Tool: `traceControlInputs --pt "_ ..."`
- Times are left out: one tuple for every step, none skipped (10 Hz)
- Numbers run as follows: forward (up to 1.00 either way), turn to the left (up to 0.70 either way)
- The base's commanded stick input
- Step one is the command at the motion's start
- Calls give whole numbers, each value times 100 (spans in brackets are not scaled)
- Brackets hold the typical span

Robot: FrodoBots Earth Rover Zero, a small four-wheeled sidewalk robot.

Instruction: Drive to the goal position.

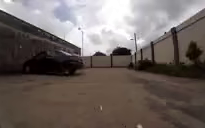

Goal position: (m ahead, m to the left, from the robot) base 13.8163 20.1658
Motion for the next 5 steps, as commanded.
traceControlInputs --pt "30 0" --pt "30 0" --pt "30 0" --pt "30 0" --pt "30 0"
